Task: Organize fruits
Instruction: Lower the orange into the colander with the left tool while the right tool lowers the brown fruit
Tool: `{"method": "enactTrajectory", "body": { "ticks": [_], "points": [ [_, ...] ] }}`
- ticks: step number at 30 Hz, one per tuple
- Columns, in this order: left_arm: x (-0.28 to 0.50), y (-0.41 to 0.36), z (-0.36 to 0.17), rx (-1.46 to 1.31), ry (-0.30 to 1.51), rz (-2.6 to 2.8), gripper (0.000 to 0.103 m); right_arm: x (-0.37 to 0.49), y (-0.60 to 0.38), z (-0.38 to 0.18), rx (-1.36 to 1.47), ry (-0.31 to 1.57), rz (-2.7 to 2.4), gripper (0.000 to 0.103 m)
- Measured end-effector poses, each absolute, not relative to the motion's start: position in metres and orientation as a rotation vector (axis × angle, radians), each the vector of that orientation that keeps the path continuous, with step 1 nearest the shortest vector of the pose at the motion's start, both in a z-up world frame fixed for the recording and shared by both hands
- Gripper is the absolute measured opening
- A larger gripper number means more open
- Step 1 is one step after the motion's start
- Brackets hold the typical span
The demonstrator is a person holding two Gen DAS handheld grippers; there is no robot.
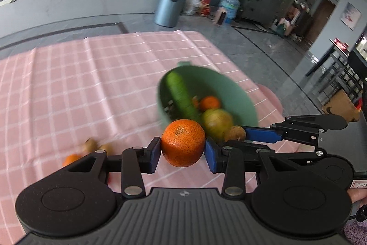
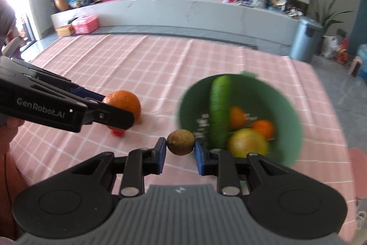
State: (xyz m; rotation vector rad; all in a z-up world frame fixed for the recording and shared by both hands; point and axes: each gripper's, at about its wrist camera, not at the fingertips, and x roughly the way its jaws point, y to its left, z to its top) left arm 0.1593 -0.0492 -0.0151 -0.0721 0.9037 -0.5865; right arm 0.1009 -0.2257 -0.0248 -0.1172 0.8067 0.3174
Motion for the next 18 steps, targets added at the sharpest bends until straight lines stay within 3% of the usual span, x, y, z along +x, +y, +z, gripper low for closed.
{"method": "enactTrajectory", "body": {
  "ticks": [18],
  "points": [
    [0.211,-0.124,-0.055,0.134,1.091,-0.638,0.045,0.144,-0.279,-0.055,0.036,0.954,0.258,0.022]
  ]
}}
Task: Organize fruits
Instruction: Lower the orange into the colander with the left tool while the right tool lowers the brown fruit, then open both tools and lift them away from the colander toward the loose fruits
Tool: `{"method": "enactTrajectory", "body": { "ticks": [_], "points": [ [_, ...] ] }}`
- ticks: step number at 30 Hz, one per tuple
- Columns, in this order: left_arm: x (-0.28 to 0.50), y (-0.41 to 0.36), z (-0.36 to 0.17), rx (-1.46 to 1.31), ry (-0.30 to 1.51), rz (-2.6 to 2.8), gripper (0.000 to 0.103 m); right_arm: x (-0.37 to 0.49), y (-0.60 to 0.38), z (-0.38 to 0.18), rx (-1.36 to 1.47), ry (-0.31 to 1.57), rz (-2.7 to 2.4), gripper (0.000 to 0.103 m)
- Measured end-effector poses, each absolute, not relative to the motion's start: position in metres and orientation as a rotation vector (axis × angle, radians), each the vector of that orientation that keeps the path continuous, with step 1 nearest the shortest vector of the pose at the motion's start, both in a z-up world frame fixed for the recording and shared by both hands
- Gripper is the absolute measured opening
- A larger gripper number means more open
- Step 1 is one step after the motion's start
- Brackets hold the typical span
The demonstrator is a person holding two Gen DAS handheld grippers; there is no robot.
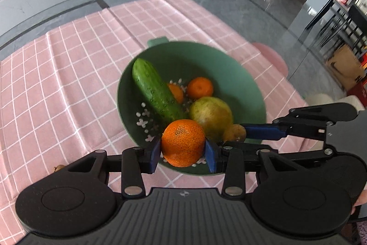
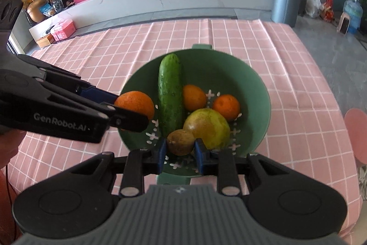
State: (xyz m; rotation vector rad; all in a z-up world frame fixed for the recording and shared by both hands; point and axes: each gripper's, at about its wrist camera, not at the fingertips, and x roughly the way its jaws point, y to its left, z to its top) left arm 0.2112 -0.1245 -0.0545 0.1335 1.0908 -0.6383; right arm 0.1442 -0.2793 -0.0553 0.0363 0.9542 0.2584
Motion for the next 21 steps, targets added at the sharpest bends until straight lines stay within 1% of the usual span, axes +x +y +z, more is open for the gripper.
{"method": "enactTrajectory", "body": {
  "ticks": [10,12,14,16,18,19,20,21],
  "points": [
    [0.212,-0.131,-0.061,0.163,1.110,-0.659,0.047,0.149,-0.278,-0.070,0.051,1.002,0.265,0.023],
    [0.211,-0.131,-0.062,0.168,1.106,-0.658,0.052,0.149,-0.278,-0.071,0.053,1.000,0.268,0.023],
    [0.211,-0.131,-0.063,0.160,1.101,-0.664,0.052,0.149,-0.278,-0.071,0.052,0.998,0.268,0.023],
    [0.210,-0.130,-0.063,0.150,1.096,-0.672,0.056,0.149,-0.277,-0.071,0.046,0.997,0.268,0.024],
    [0.210,-0.129,-0.061,0.135,1.090,-0.683,0.066,0.149,-0.276,-0.071,0.038,0.995,0.269,0.024],
    [0.209,-0.128,-0.059,0.130,1.085,-0.685,0.067,0.148,-0.276,-0.070,0.036,0.994,0.268,0.026],
    [0.209,-0.128,-0.058,0.129,1.081,-0.685,0.067,0.148,-0.275,-0.070,0.033,0.991,0.265,0.031],
    [0.208,-0.127,-0.056,0.128,1.074,-0.683,0.067,0.147,-0.275,-0.069,0.030,0.986,0.262,0.032]
  ]
}}
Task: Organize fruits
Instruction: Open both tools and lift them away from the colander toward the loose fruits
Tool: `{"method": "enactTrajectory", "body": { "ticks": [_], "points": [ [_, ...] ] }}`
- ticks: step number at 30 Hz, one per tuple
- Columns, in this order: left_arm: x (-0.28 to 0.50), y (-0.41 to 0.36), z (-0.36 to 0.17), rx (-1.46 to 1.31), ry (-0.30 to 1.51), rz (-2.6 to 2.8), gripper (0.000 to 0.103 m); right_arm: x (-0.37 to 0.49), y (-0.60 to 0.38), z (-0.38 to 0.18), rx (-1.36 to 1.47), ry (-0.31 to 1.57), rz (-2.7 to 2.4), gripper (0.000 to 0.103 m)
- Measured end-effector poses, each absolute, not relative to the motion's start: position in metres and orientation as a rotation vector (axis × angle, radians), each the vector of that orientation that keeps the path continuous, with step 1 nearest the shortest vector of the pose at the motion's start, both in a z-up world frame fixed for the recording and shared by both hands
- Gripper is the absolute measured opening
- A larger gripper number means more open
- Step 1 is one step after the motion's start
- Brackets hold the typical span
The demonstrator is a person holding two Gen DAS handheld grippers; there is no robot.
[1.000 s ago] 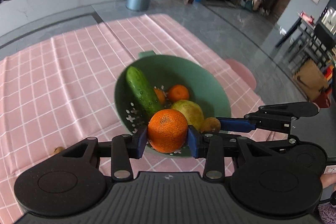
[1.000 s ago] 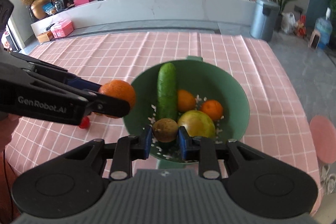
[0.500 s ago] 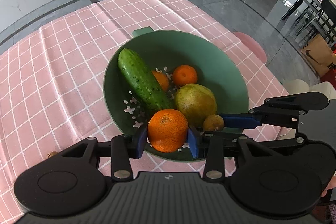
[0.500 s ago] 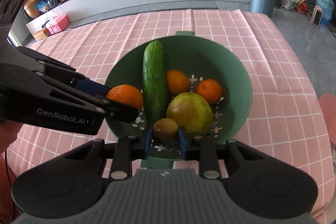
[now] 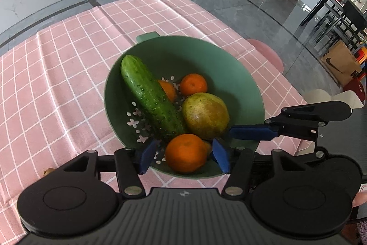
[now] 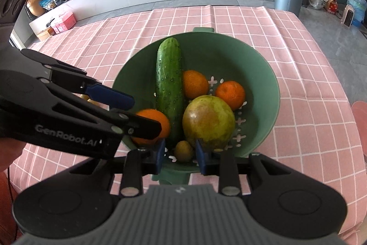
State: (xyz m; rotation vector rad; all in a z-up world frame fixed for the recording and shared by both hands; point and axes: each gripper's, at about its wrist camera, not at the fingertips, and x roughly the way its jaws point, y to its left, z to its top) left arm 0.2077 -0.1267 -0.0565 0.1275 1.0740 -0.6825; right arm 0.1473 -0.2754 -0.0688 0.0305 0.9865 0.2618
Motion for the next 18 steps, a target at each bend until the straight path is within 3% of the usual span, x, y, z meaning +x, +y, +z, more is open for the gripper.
{"method": "enactTrajectory", "body": {
  "ticks": [5,8,18],
  "points": [
    [0.197,-0.114,-0.040,0.090,0.989,-0.663,0.067,0.140,-0.275,-0.059,0.014,0.945,0.241,0.033],
    [0.184,-0.102,-0.029,0.111,0.911,-0.634,0.067,0.131,-0.274,-0.052,0.022,0.893,0.242,0.039],
    [0.145,-0.018,-0.019,0.266,0.728,-0.416,0.067,0.111,-0.252,-0.031,0.080,0.808,0.254,0.040]
  ]
}}
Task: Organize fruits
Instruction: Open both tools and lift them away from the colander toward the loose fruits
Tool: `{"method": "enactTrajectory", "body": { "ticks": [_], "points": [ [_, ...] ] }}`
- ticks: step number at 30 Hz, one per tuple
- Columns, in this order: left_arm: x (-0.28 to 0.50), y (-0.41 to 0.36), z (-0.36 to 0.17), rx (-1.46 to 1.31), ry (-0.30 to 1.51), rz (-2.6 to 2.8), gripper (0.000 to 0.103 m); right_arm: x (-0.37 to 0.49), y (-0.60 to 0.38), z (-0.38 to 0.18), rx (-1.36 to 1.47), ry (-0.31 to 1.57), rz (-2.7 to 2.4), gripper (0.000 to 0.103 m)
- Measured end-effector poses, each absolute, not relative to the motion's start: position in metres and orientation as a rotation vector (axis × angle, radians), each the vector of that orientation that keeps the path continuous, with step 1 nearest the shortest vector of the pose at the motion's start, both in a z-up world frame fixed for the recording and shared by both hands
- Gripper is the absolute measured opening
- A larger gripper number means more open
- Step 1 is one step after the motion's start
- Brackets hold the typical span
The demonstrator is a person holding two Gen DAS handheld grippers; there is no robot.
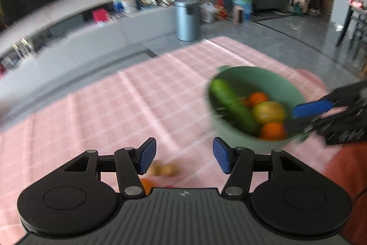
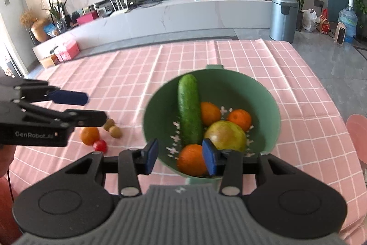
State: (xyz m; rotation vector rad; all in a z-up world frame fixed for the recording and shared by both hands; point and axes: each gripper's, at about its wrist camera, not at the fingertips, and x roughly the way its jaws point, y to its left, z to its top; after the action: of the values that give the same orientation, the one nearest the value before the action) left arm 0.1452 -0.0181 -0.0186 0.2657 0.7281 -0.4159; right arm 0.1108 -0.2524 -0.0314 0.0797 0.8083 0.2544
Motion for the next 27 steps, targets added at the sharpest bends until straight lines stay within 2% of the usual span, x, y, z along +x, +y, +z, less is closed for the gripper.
{"method": "enactTrajectory", "body": {
  "ticks": [10,14,19,26,27],
  "points": [
    [0.128,0.120,-0.044,0.409,0.640,-0.145,0.067,0.099,-0.207,-0.016,0.045,0.770,0.287,0.042],
    [0.127,0.183,-0.065,0.393,0.670,-0.044,0.067,0.097,-0.186,-0.010,0.019,0.761,0.287,0.047],
    [0.118,0.245,-0.097,0.445,0.716,0.081,0.067,0.096,-0.155,-0.003,-0.021,0.752,0.294,0.048],
    [0.110,0.290,-0.129,0.434,0.809,0.154,0.068,0.101,-0.104,0.004,-0.066,0.734,0.322,0.048],
    [0.109,0.294,-0.132,0.423,0.799,0.156,0.072,0.102,-0.098,0.006,-0.072,0.729,0.326,0.048]
  ]
}}
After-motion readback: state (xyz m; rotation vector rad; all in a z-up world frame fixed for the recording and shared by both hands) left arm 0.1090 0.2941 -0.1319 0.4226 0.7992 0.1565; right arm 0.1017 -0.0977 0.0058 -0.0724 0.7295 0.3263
